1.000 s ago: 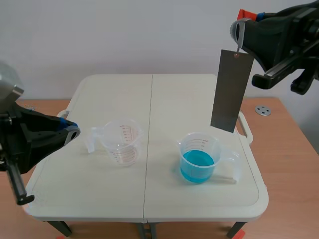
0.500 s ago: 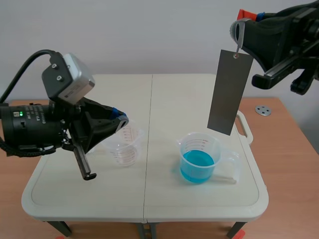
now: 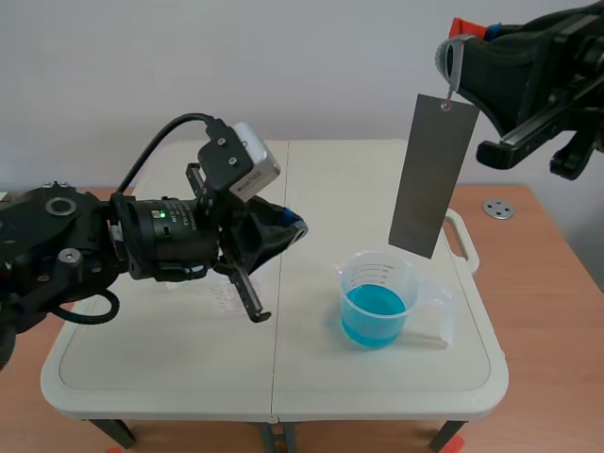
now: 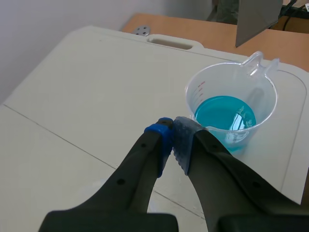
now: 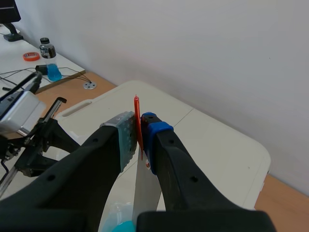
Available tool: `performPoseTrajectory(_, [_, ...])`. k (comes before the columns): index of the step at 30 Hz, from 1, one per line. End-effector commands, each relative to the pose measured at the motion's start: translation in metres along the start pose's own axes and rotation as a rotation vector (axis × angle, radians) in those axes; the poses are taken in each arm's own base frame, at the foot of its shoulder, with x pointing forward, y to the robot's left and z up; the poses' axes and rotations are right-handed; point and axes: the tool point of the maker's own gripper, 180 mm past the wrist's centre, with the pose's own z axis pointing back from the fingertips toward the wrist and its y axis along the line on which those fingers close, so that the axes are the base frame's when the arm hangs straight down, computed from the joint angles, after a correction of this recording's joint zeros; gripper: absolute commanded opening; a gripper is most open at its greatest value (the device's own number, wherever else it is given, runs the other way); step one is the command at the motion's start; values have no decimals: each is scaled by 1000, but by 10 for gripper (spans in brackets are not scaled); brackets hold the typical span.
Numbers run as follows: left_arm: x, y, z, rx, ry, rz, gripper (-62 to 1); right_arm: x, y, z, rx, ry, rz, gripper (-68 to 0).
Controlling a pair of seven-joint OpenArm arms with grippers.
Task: Hold the metal plate by the orange handle, dip it into the blue solution, take it out and point at it, then put the plate back in the beaker on the left.
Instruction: 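Point at the plate with the left hand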
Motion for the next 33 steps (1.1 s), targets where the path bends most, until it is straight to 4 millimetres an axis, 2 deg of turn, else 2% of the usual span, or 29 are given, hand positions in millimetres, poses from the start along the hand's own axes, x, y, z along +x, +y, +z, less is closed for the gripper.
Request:
performPoseTrajectory(1, [16, -2, -5, -16, -45, -16, -586, 14, 2, -1, 12, -50, 13, -662])
performPoseTrajectory(11, [23, -19, -18, -80, -55, -36, -586, 14, 2, -1, 12, -50, 13, -662])
performPoseTrajectory(33, [22, -19, -18, -80, -53, -37, -586, 14, 2, -1, 12, -51, 13, -662])
